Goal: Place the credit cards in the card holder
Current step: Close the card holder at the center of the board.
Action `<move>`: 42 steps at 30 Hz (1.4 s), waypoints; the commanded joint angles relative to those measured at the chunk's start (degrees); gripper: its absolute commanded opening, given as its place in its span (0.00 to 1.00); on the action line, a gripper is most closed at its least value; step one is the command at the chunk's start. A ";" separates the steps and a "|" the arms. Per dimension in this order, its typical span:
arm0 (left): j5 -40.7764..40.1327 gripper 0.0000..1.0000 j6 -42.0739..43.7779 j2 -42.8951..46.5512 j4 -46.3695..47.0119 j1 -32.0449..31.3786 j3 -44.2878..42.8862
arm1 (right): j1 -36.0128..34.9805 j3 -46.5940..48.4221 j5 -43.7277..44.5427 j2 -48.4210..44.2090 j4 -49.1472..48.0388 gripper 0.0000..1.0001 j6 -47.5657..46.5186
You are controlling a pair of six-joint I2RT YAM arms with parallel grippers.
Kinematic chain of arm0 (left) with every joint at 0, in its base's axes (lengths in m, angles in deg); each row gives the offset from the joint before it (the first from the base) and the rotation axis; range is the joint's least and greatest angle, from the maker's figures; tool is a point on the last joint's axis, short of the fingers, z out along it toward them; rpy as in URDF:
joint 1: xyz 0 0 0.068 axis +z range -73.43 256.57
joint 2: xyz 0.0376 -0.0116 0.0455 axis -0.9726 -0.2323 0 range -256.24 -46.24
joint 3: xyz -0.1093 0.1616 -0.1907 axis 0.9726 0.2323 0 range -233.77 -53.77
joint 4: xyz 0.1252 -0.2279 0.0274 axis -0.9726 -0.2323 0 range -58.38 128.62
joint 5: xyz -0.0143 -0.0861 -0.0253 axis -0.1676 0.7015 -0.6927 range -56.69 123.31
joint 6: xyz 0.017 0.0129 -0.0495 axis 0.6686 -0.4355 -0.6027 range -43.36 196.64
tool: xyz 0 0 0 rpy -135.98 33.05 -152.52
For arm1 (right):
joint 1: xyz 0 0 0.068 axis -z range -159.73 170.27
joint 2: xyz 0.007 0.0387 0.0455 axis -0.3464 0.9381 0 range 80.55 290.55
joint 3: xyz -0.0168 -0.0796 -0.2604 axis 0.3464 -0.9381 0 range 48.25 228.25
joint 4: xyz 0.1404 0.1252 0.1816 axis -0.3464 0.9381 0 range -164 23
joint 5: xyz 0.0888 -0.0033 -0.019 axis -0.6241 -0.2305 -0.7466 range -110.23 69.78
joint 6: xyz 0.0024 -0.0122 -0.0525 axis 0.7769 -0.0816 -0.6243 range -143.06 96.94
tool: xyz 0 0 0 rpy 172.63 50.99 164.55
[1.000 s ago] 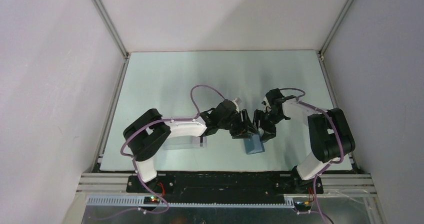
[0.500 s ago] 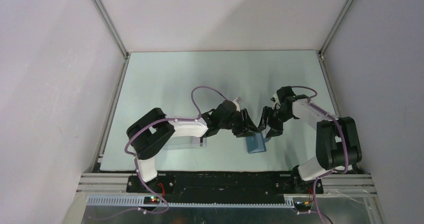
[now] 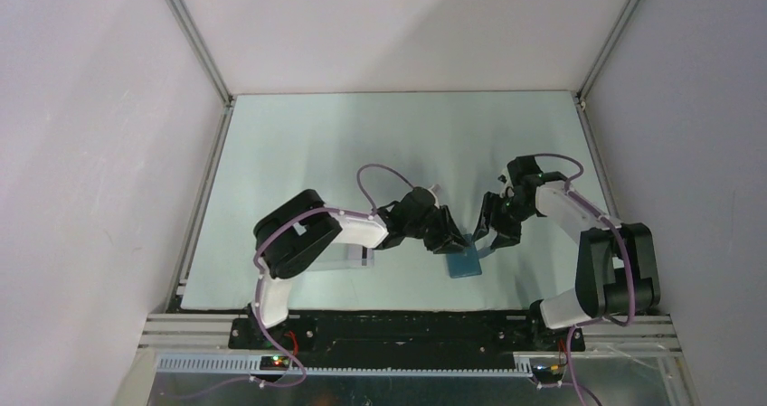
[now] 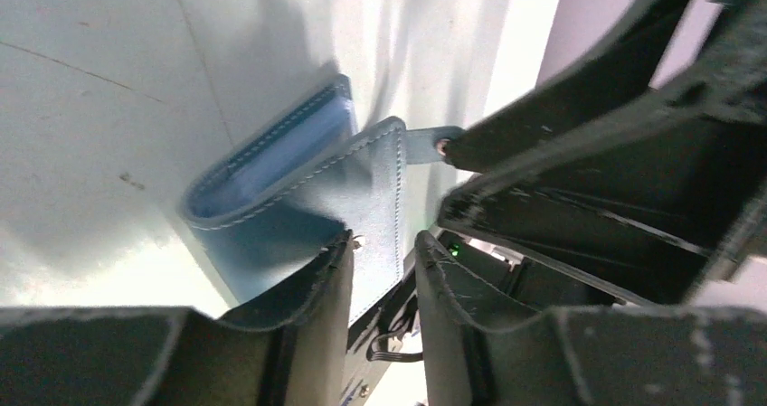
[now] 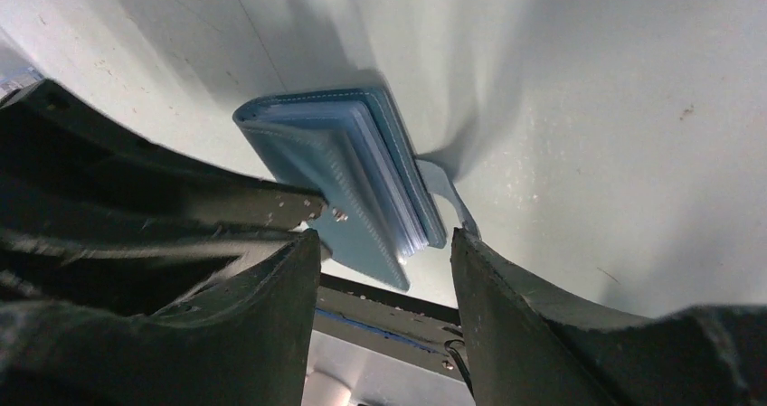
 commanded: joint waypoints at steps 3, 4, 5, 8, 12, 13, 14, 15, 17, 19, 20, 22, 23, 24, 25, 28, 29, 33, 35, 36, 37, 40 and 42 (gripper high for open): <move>-0.87 0.33 -1.64 -3.46 1.24 -0.63 -1.56 | 0.51 0.98 1.81 -3.65 1.90 0.59 -1.16; -0.89 0.31 -1.83 -4.06 1.23 -0.76 -1.58 | 0.57 1.02 1.85 -3.73 2.03 0.59 -1.25; -0.99 0.30 -2.08 -4.25 1.25 -0.79 -1.56 | 0.60 1.01 2.04 -3.75 2.06 0.59 -1.27; -1.53 0.24 -2.39 -4.51 1.17 -0.91 -1.08 | 0.73 0.99 2.84 -3.98 2.39 0.59 -1.28; -2.27 0.16 -1.96 -3.80 0.96 -0.94 -0.78 | 1.27 1.02 2.65 -5.45 1.88 0.60 -0.07; -2.38 0.15 -1.45 -3.07 0.65 -0.92 -0.81 | 1.34 1.00 2.22 -6.18 1.72 0.60 0.31; -2.75 0.14 -0.80 -2.61 0.39 -0.92 -0.79 | 1.57 1.05 2.13 -6.60 1.43 0.60 0.48; -2.93 0.11 -0.39 -1.60 -0.57 -0.92 -0.86 | 1.83 1.02 2.28 -7.46 1.27 0.60 0.78; -3.87 0.08 1.54 -0.07 -3.72 -0.92 -1.25 | 2.14 1.02 2.48 -8.27 1.15 0.61 0.78; -4.91 0.06 3.43 1.22 -7.47 -0.94 -1.77 | 2.28 1.12 2.59 -7.87 1.64 0.60 0.51; -5.64 0.06 4.47 1.56 -8.59 -0.93 -1.92 | 2.33 1.09 3.12 -7.10 1.91 0.60 0.36; -6.71 0.05 5.65 2.17 -11.52 -0.92 -2.38 | 2.29 1.07 3.42 -5.69 2.53 0.59 -0.20; -7.48 0.05 5.99 2.43 -13.26 -0.96 -2.68 | 2.36 1.07 3.28 -5.34 2.75 0.58 -0.30; -7.80 0.05 6.67 2.34 -15.10 -0.93 -3.40 | 2.28 1.03 3.08 -4.75 2.82 0.56 -0.32; -8.39 0.05 7.32 2.14 -16.01 -0.92 -3.79 | 2.18 1.06 2.98 -4.47 2.98 0.54 -0.27; -8.44 0.04 8.11 0.71 -18.14 -0.92 -5.70 | 1.30 1.06 3.29 -3.35 3.32 0.49 -0.32; -8.39 0.04 8.12 0.38 -18.28 -0.92 -5.95 | 1.05 1.07 3.81 -3.03 3.41 0.48 -0.41; -8.19 0.04 8.18 -0.87 -18.68 -1.00 -6.99 | -0.83 1.05 5.02 -0.31 3.85 0.43 -0.67; -8.31 0.04 8.36 -1.11 -19.04 -1.00 -7.15 | -1.73 1.03 5.50 0.48 3.59 0.35 -0.56; -8.47 0.04 8.49 -1.16 -19.05 -1.00 -7.35 | -2.25 1.02 5.59 0.69 3.31 0.27 -0.40; -8.64 0.04 8.70 -1.13 -19.87 -1.00 -7.40 | -2.48 1.00 5.79 0.96 3.14 0.19 -0.28; -9.15 0.04 9.39 -1.09 -22.20 -1.07 -7.92 | -3.40 1.34 5.58 1.20 2.75 0.05 -0.30; -9.47 0.04 9.88 -1.21 -23.36 -1.09 -8.41 | -3.90 1.63 5.00 0.96 2.70 0.00 -0.38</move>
